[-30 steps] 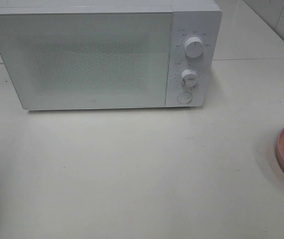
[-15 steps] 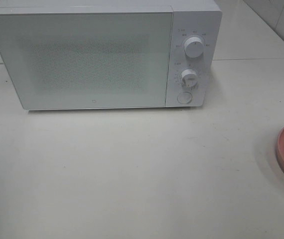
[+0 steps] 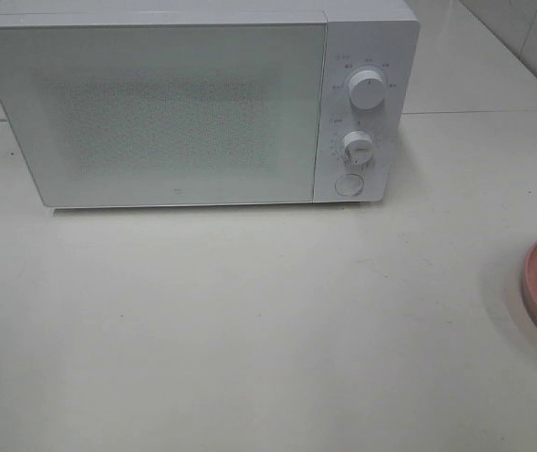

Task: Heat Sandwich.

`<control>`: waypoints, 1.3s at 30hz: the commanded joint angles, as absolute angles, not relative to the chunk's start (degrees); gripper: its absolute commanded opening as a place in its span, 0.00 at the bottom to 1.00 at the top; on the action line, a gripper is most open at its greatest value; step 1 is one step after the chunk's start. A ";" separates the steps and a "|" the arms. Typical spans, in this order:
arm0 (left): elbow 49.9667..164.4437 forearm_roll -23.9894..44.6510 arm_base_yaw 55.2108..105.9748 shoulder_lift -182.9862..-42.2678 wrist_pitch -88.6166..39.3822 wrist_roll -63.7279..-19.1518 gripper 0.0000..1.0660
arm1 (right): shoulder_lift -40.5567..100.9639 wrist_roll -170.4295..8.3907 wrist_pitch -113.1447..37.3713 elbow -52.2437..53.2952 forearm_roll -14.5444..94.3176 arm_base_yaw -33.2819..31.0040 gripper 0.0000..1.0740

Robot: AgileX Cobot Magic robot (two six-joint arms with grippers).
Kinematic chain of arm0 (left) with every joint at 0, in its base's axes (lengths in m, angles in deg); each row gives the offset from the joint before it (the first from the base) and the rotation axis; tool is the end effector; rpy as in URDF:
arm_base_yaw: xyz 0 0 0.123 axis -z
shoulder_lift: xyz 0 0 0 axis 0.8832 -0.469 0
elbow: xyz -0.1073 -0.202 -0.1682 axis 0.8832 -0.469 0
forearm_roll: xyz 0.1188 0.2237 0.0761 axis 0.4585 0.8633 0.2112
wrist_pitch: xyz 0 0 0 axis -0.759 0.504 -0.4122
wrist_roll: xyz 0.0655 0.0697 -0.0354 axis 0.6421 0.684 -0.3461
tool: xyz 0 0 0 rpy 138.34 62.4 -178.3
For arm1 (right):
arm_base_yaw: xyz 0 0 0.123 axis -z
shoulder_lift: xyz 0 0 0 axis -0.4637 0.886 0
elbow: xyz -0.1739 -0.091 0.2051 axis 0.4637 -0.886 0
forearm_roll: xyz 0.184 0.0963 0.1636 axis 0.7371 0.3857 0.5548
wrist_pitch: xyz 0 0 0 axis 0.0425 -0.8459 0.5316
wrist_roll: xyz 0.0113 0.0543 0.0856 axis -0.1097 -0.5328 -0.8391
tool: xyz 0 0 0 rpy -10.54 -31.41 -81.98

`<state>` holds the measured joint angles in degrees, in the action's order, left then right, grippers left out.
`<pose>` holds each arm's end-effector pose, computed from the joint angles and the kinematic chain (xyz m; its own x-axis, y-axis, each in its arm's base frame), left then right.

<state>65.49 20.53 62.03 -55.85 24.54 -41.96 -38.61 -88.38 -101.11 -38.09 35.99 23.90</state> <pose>0.0491 -0.0068 0.2721 -0.6196 0.0187 -0.7847 0.0640 0.9976 -0.0267 0.0170 -0.0047 0.2822 -0.4312 -0.0117 -0.9022 -0.0071 0.9999 -0.0096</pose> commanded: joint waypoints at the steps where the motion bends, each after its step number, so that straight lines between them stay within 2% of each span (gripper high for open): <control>1: 65.26 20.76 62.26 -51.55 23.68 -42.07 0.93 | -40.21 -87.98 -100.60 -38.15 36.11 24.30 0.69; 10: 65.26 20.70 62.26 -42.10 23.63 -42.07 0.93 | -40.21 -87.98 -100.60 -38.15 36.11 24.30 0.69; 39: 65.26 20.64 62.26 -42.44 23.63 -42.07 0.93 | -40.21 -87.98 -100.60 -38.15 36.11 24.30 0.69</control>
